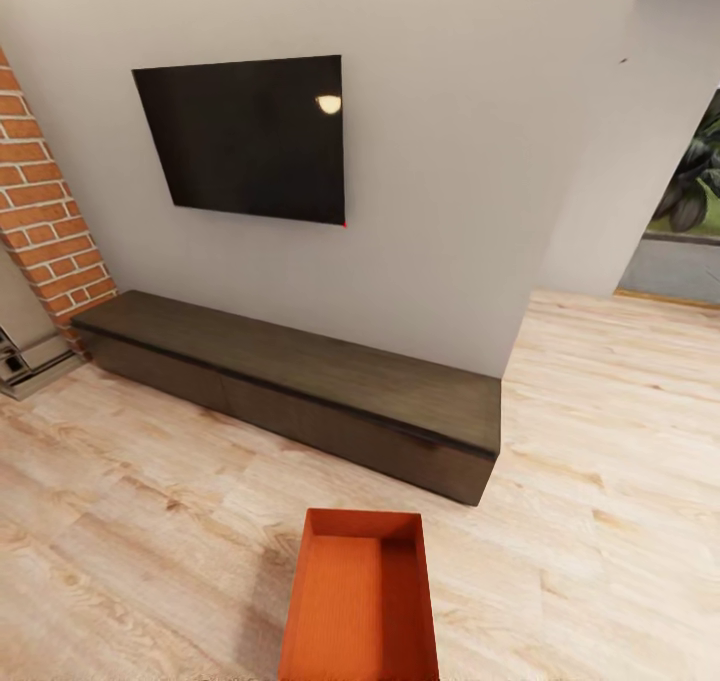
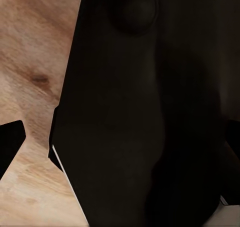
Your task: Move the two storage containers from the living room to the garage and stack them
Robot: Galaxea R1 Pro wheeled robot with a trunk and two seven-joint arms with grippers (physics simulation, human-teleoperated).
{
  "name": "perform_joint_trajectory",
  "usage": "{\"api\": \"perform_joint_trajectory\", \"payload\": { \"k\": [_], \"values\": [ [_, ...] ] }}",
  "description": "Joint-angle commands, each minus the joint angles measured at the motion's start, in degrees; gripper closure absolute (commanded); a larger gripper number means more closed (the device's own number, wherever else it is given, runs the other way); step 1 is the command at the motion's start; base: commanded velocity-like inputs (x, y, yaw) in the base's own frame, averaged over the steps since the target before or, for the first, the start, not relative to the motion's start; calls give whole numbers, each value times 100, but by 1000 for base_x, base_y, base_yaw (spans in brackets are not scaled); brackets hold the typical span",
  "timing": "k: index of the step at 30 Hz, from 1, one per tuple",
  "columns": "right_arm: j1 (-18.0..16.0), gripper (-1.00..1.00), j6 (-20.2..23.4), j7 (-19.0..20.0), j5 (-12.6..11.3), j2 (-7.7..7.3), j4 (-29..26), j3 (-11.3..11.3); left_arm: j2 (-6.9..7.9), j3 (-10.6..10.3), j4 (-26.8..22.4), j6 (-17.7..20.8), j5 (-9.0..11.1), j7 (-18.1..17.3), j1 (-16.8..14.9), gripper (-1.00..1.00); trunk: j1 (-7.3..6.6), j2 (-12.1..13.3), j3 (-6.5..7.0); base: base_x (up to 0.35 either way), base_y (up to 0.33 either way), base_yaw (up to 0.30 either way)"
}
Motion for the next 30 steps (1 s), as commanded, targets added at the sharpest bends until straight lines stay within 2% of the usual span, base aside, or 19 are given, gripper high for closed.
{"api": "perform_joint_trajectory", "payload": {
  "k": [1,30],
  "values": [
    [-4,-100,-27,-11,-56,1,10,53,-1,5,1,-16,24,4,-2,-100,0,-2,-14,0,0,0],
    [-4,-100,-35,-32,-84,9,10,41,-1,2,1,-16,23,4,-2,-100,0,-2,-282,0,0,0]
  ]
}}
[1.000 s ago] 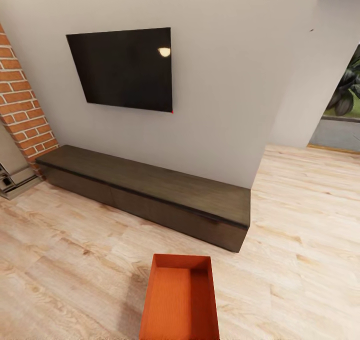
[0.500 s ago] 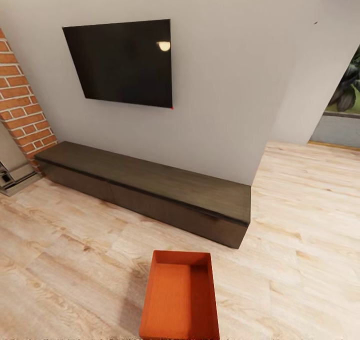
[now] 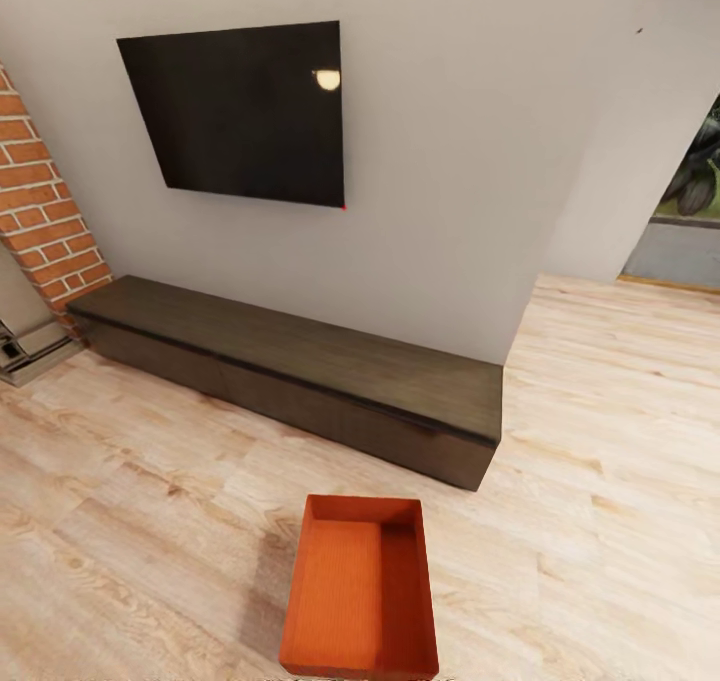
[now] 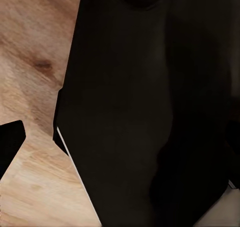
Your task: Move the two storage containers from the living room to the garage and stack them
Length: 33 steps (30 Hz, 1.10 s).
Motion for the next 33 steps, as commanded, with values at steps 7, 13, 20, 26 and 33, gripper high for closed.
{"api": "perform_joint_trajectory", "payload": {
  "k": [7,13,20,26,33],
  "values": [
    [-4,-100,-27,-9,-61,2,10,50,-1,5,2,-16,24,4,-2,-100,0,-2,-69,0,0,0],
    [-4,-100,-16,-7,-59,3,10,55,-1,4,3,-16,25,4,-2,-100,0,-2,-125,0,0,0],
    [-4,-100,3,-11,-64,3,10,50,-1,2,2,-16,25,4,-2,-100,0,-2,-189,0,0,0],
    [-4,-100,8,-11,-62,3,10,53,-1,2,2,-16,26,4,-2,-100,0,-2,-245,0,0,0],
    [-4,-100,9,-11,-58,3,10,58,-1,3,2,-16,25,4,-2,-100,0,-2,-310,0,0,0]
  ]
}}
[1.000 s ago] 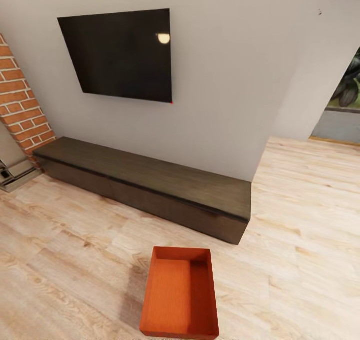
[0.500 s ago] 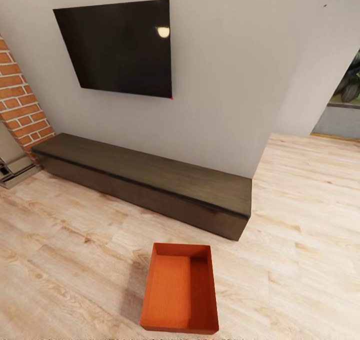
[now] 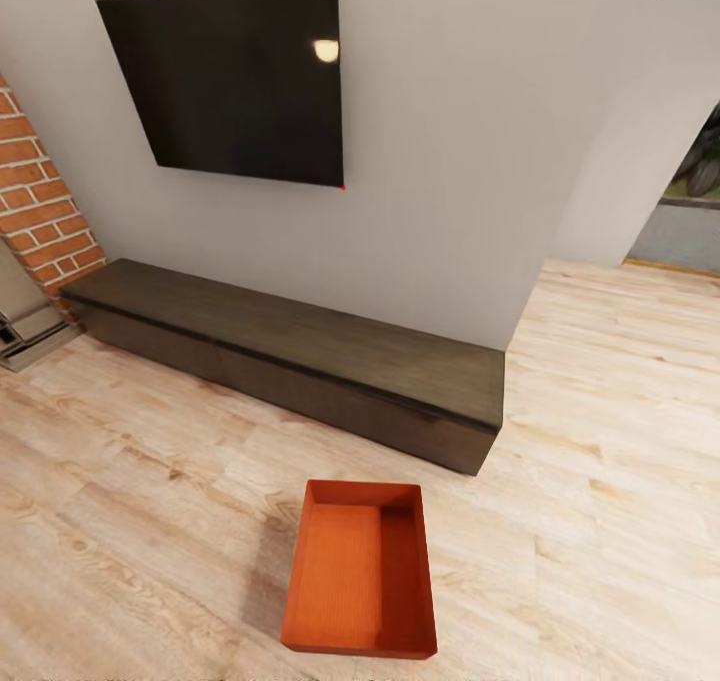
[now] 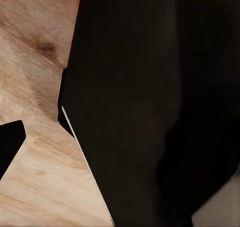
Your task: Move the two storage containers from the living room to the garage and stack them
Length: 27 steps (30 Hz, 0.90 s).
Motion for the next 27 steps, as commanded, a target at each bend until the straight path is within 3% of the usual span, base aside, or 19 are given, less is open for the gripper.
{"api": "perform_joint_trajectory", "payload": {
  "k": [1,27],
  "values": [
    [-4,-100,-27,-5,-59,1,10,50,0,2,2,-16,24,4,-2,-100,0,-2,-13,0,0,0],
    [-4,-100,-18,4,-120,0,10,32,-1,4,2,-16,24,4,-2,-100,0,-2,-254,0,0,0]
  ]
}}
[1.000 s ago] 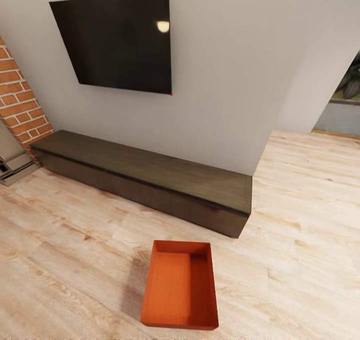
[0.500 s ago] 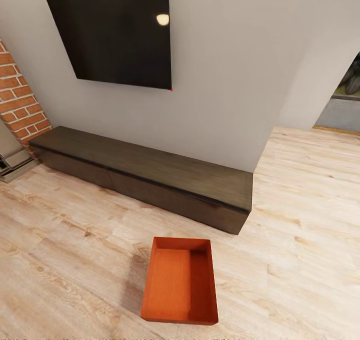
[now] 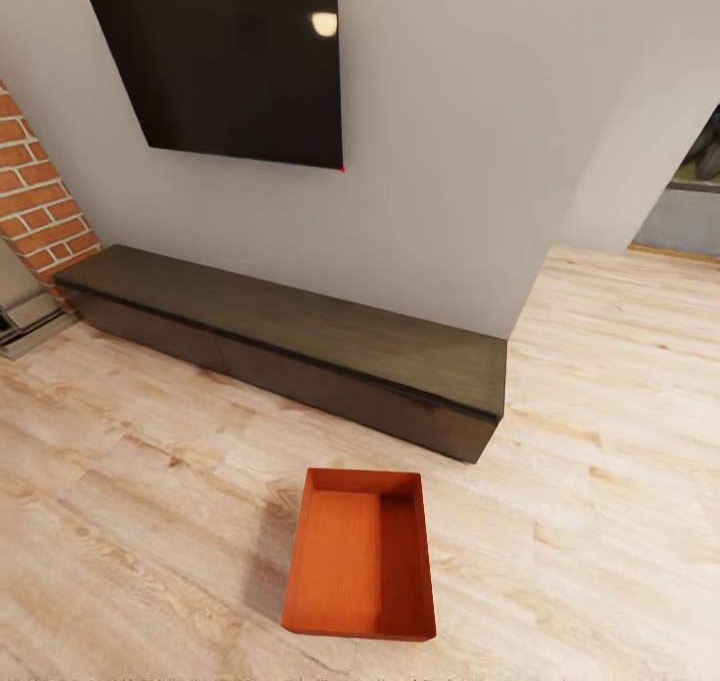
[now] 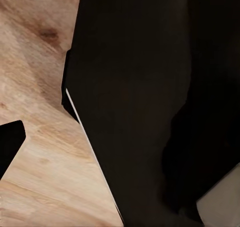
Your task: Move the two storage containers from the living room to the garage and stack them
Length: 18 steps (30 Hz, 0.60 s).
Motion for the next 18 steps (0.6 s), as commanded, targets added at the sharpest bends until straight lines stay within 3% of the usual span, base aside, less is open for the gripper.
{"api": "perform_joint_trajectory", "payload": {
  "k": [1,18],
  "values": [
    [-4,-100,-27,3,-59,0,10,48,-1,3,4,-17,24,4,-2,-100,0,-2,-13,0,0,0],
    [-4,-100,-35,42,-56,-1,10,26,-37,8,-10,-17,27,4,-2,-100,0,-2,-170,0,0,0]
  ]
}}
